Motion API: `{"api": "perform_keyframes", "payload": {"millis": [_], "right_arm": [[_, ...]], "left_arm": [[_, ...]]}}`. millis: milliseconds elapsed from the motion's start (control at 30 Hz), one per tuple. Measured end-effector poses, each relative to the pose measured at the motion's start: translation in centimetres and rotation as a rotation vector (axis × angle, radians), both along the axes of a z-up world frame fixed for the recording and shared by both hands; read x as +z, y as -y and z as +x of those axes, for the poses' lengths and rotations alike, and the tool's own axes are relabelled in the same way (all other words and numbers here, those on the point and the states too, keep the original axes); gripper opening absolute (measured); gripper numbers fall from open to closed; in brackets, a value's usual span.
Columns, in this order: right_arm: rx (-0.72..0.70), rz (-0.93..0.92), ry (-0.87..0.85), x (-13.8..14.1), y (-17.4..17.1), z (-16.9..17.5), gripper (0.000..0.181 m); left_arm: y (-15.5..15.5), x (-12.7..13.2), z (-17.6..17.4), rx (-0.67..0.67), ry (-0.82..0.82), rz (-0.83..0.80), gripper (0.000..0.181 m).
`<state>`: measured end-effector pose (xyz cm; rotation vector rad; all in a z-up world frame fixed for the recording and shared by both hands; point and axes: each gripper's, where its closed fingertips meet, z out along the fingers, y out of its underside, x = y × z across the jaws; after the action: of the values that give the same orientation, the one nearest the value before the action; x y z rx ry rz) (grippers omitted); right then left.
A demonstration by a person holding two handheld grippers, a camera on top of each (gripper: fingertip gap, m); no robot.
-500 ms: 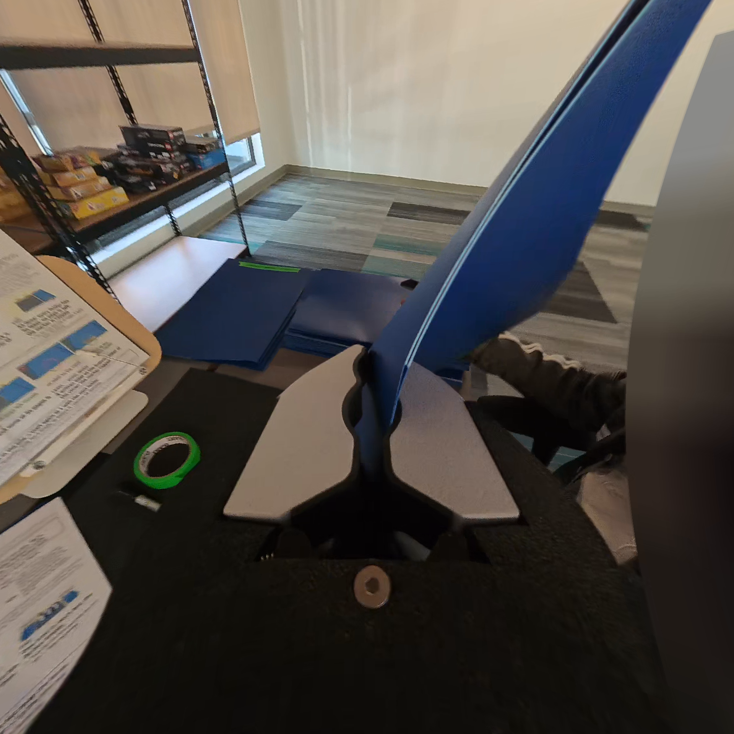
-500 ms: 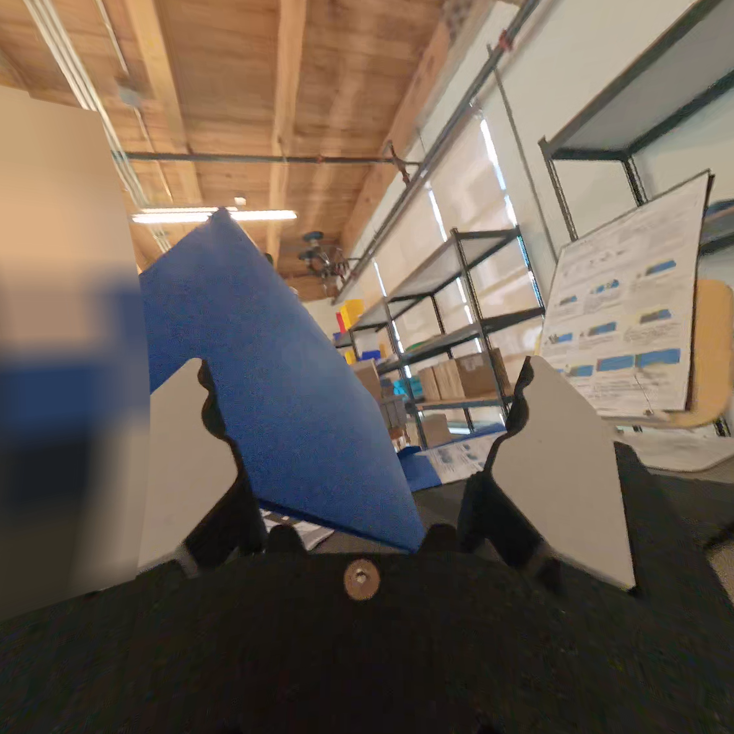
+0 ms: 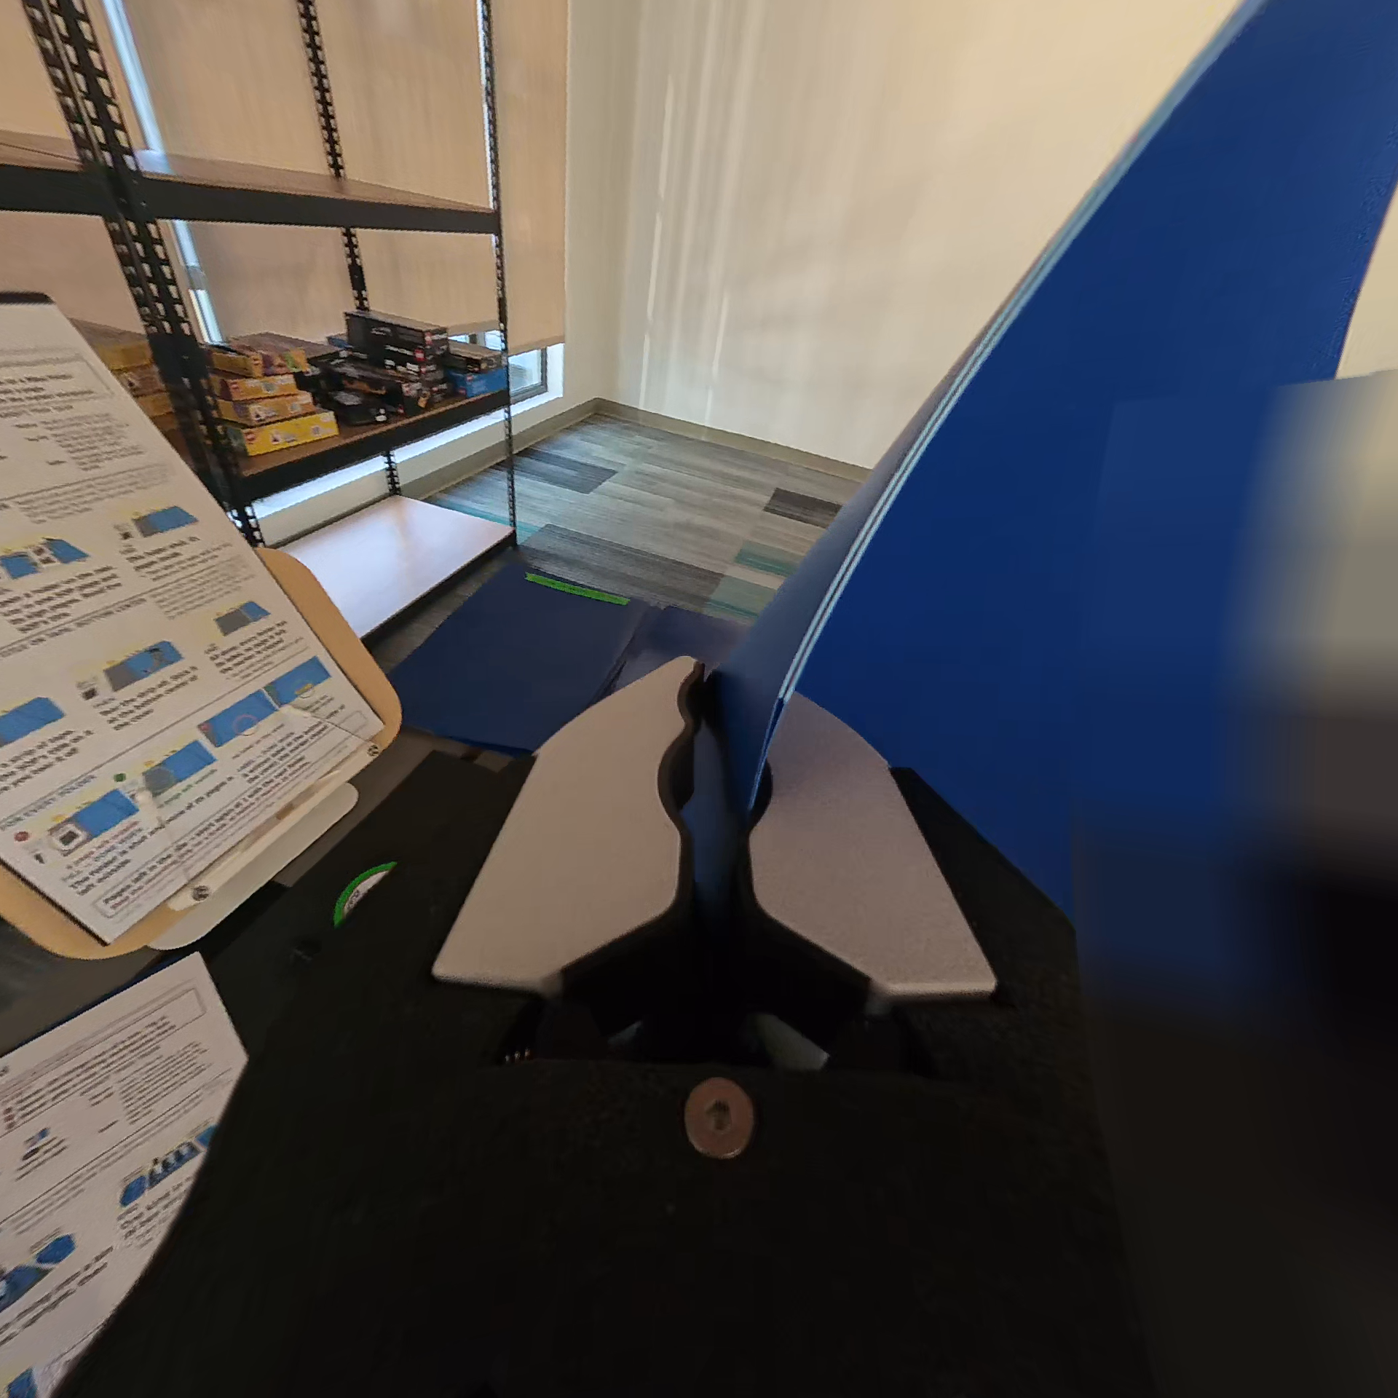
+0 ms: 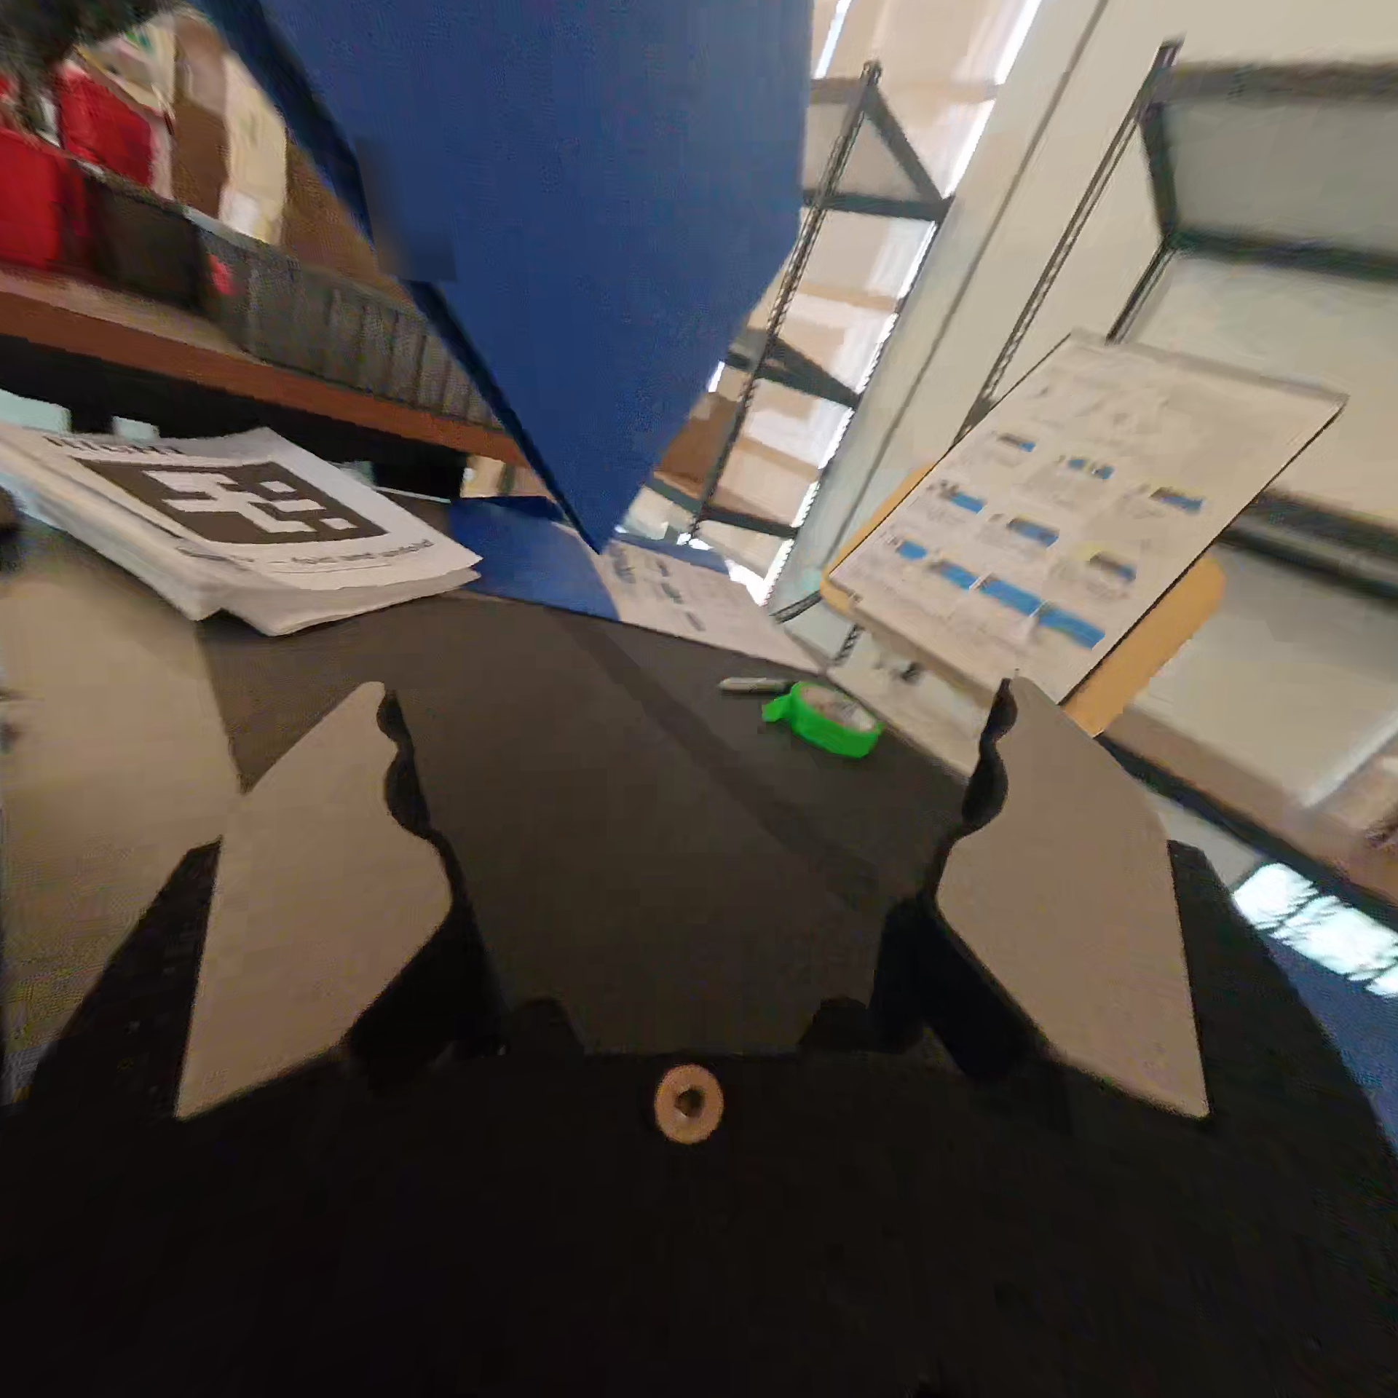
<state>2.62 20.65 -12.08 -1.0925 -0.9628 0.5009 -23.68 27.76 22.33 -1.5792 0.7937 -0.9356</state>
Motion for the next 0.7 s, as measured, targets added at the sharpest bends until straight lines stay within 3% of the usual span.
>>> {"api": "perform_keyframes", "payload": {"millis": [100, 200, 333, 367, 400, 533, 633, 700], "right_arm": [[-0.087, 0.292, 0.011, 2.4, 2.0, -5.4, 0.131], [-0.089, 0.351, -0.074, 5.5, 0.4, -8.8, 0.128], [-0.196, 0.366, -0.222, 9.5, -3.6, -8.6, 0.084], [-0.177, 0.368, -0.249, 10.6, -3.8, -7.8, 0.034], [-0.161, 0.356, -0.269, 11.5, -4.1, -6.6, 0.006], [-0.102, 0.194, -0.278, 16.3, -7.8, 2.7, 0.0], [-0.141, -0.058, -0.133, 20.1, -14.0, 10.5, 0.004], [-0.21, -0.232, -0.028, 21.7, -18.9, 15.0, 0.005]], "left_arm": [[-0.5, 1.5, -0.7, 0.038, 0.004, 0.016, 0.006], [-1.1, 2.2, -1.3, 0.077, 0.016, 0.023, 0.006], [-1.6, 1.5, -1.2, 0.082, 0.035, 0.006, 0.006], [-1.8, 1.0, -1.0, 0.077, 0.031, -0.003, 0.006], [-1.9, 0.4, -0.7, 0.072, 0.034, -0.012, 0.006], [-3.4, -2.1, 1.1, 0.027, 0.09, -0.039, 0.003], [-5.9, -5.3, 5.7, -0.001, 0.039, -0.014, 0.002], [-9.2, -7.9, 9.7, 0.019, -0.043, 0.015, 0.002]]}}
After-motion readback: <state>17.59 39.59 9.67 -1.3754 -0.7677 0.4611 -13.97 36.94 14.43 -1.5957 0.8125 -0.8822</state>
